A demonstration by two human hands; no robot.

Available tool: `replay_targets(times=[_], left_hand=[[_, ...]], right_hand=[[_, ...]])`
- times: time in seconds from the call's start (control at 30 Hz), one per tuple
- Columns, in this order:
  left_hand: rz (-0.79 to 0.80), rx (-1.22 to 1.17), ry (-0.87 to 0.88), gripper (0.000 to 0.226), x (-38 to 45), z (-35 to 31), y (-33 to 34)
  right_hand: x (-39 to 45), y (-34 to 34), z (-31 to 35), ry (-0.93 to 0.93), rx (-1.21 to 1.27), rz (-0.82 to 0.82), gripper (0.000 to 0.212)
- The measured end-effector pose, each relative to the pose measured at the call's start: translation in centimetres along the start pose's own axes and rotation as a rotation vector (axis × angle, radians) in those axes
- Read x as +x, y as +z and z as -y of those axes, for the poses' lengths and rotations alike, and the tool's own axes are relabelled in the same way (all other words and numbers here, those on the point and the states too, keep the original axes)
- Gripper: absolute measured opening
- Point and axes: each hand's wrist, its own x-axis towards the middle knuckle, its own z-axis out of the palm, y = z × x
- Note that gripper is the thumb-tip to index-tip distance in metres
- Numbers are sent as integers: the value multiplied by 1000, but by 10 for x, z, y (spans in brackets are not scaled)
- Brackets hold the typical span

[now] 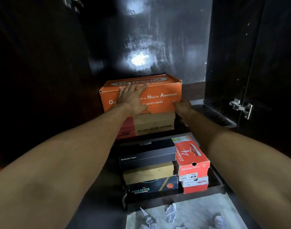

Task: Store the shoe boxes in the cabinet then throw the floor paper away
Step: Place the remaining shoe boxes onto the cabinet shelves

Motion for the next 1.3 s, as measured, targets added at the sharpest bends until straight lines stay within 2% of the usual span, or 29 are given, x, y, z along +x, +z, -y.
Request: replay_targets(times=[0.1, 0.23, 0.3, 0.43, 0.63, 0.83, 0.93, 1.0, 1.13, 1.23, 1.3], left_hand=[[-69, -82, 12, 98, -4, -2, 1], [-376, -332, 88, 69, -31, -34, 5], [-433, -406, 186, 55, -48, -56, 11], [-399, -539, 357, 46, -79, -108, 32], [-337, -825, 519, 37, -129, -200, 62], [-111, -979, 718, 31, -200, -310, 94], [27, -993, 849, 28, -242, -369, 113], [121, -1002, 897, 25, -266, -404, 131], [429, -1001, 898, 22, -326, -477, 175], [680, -966, 854, 16, -378, -519, 211], [870, -914, 801, 14, -416, -546, 251]], right_hand=[[-16, -10, -6, -82, -48, -25, 38], [-44, -34, -18, -205, -141, -129, 35], [-63, -48, -27, -251, -118, -166, 28], [-117, -86, -48, -331, 4, -215, 26], [-207, -165, -85, -358, -35, -346, 20], [-302, -269, -138, -285, -82, -574, 23], [-352, -322, -169, -222, -73, -727, 10], [-384, -351, -189, -186, -60, -839, 14], [-454, -410, -252, -38, -31, -1097, 13], [-512, -442, -320, 148, -41, -1266, 8], [-549, -455, -365, 295, 7, -1435, 18]])
